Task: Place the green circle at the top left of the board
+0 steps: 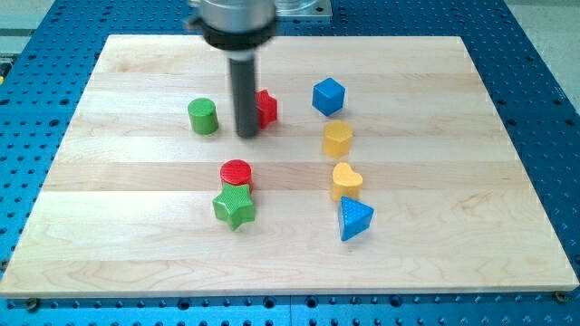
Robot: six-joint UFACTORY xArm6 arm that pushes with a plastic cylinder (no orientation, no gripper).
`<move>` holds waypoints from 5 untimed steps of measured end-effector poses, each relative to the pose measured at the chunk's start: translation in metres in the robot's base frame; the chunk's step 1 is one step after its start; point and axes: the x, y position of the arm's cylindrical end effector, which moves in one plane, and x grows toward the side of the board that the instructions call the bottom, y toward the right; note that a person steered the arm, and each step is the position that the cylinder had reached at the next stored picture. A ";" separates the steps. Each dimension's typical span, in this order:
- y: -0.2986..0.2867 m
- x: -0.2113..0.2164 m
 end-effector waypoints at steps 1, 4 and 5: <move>-0.066 -0.033; -0.044 0.029; -0.082 -0.027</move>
